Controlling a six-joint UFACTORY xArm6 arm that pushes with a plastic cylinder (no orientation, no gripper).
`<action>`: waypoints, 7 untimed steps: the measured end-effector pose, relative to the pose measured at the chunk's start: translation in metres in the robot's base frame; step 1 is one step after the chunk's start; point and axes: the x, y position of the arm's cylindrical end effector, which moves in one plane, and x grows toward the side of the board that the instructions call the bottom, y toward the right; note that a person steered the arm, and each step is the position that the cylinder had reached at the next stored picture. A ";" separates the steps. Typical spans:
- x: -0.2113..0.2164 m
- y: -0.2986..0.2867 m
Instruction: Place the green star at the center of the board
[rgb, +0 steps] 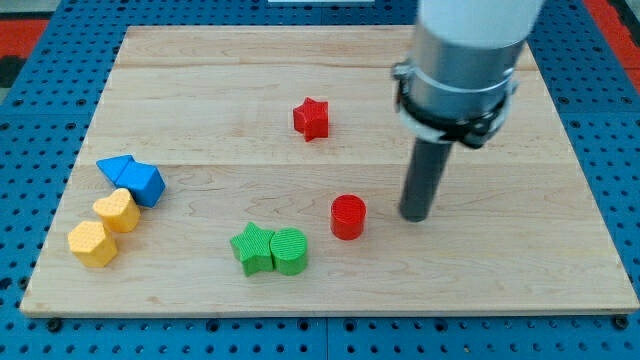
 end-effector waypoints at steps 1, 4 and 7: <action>-0.006 -0.069; 0.098 -0.044; 0.051 -0.160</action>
